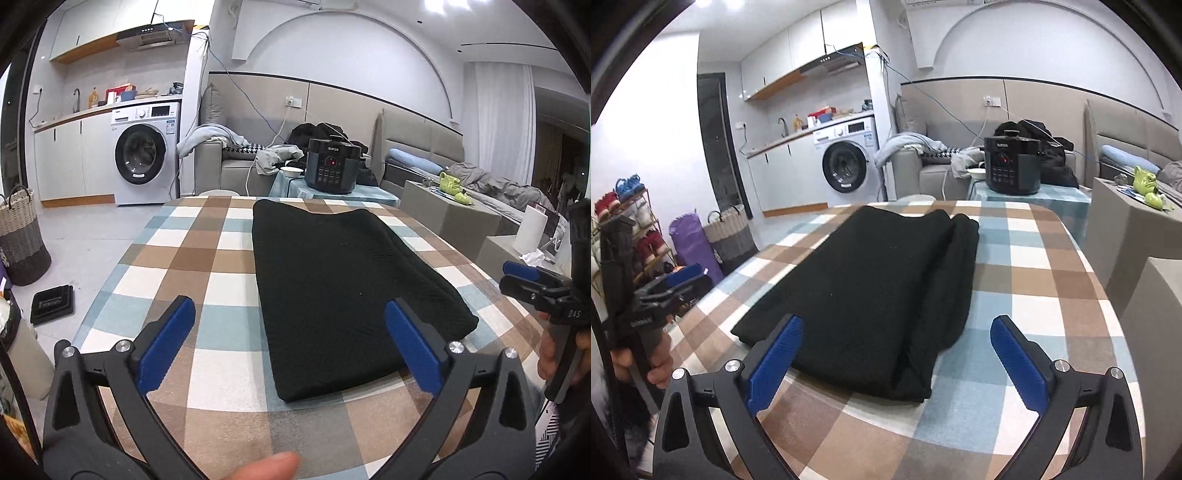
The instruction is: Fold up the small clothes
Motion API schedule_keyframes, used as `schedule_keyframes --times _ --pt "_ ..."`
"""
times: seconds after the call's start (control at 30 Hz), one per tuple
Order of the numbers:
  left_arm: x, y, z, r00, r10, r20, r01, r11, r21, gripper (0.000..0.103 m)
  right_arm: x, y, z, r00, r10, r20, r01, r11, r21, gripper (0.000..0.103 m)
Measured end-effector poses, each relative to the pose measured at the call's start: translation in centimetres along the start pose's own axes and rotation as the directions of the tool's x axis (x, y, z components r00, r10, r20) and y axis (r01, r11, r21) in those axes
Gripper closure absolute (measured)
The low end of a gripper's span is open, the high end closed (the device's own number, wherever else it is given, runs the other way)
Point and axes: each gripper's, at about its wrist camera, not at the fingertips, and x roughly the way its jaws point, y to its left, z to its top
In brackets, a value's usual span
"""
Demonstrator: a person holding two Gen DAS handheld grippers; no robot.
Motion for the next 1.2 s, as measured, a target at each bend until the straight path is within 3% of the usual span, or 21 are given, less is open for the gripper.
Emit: schedule_keyframes --times 0.6,1.2 --pt "1.2 0.4 -1.2 1.000 0.015 -0.017 -0.015 1.000 -0.001 0.001 0.4 0.0 -1.4 0.997 0.052 0.050 -0.052 0.999 -0.002 0.000" --pt "1.2 0.3 -1.3 1.000 0.001 -0.019 -0.001 1.000 -0.017 0.001 -0.4 0.9 -1.7 0.996 0.028 0.089 -0.025 0.999 -0.041 0.000"
